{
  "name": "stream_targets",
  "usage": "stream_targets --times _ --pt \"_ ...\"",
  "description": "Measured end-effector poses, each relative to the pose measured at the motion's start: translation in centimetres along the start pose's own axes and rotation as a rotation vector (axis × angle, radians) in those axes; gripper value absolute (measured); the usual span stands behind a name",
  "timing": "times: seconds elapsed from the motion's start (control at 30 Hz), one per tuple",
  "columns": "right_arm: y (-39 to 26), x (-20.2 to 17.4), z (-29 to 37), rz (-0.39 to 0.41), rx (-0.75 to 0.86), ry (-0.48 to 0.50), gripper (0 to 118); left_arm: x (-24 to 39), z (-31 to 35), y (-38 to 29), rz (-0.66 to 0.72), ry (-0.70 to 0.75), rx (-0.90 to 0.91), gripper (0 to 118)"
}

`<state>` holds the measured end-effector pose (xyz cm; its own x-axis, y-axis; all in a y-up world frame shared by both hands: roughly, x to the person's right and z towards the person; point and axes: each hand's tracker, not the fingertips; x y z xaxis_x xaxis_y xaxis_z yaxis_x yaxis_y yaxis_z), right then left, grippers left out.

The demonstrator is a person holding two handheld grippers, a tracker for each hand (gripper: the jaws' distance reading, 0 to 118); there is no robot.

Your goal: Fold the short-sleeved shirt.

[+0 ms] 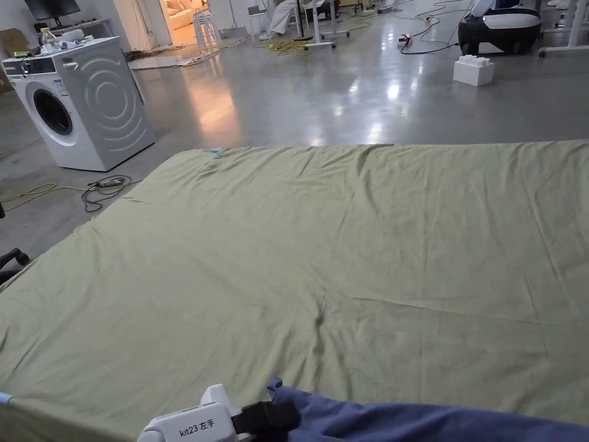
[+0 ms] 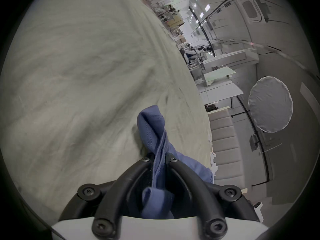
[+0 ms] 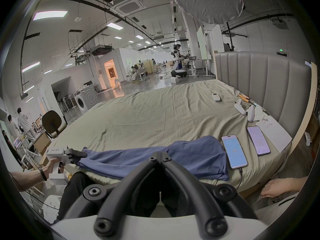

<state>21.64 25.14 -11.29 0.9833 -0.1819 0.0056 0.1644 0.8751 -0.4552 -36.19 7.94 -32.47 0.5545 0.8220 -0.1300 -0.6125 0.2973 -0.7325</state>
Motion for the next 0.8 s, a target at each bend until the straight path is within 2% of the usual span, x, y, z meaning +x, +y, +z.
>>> stream_targets --times 0.13,0.2,0.3,0.43,0.5,0.57,0.63,0.73,0.8 --pt "0.2 0.3 0.0 -0.001 -0.007 0.005 0 1.4 3.0 1.0 -0.022 0.029 0.165 9" --pt "0.2 0.6 -0.1 -0.006 -0.01 0.009 0 1.7 4.9 2.4 -0.051 0.063 0.172 9" --pt "-0.1 1.3 -0.6 -0.064 -0.018 0.032 0 2.0 8.8 4.6 -0.1 0.121 0.204 9" --pt "-0.8 1.7 -1.1 -0.091 -0.015 0.039 0 4.7 11.6 5.6 -0.184 0.187 0.254 9" --pt "-1.2 1.8 -1.4 -0.092 -0.014 0.06 0 6.9 10.6 4.5 -0.144 0.108 0.243 9" --pt "-1.4 1.3 -1.4 -0.092 -0.021 0.067 0 9.7 8.5 2.4 -0.18 0.043 0.194 9" --pt "-1.5 0.9 -1.0 -0.078 -0.016 0.069 0 12.3 4.8 -0.2 -0.271 0.064 0.126 9" --pt "-1.5 0.7 0.1 -0.048 -0.007 0.066 0 14.9 -1.4 -4.5 -0.283 0.08 0.008 9" --pt "-1.7 1.0 0.9 -0.058 -0.005 0.059 0 16.4 -5.1 -7.6 -0.349 0.091 -0.049 9"
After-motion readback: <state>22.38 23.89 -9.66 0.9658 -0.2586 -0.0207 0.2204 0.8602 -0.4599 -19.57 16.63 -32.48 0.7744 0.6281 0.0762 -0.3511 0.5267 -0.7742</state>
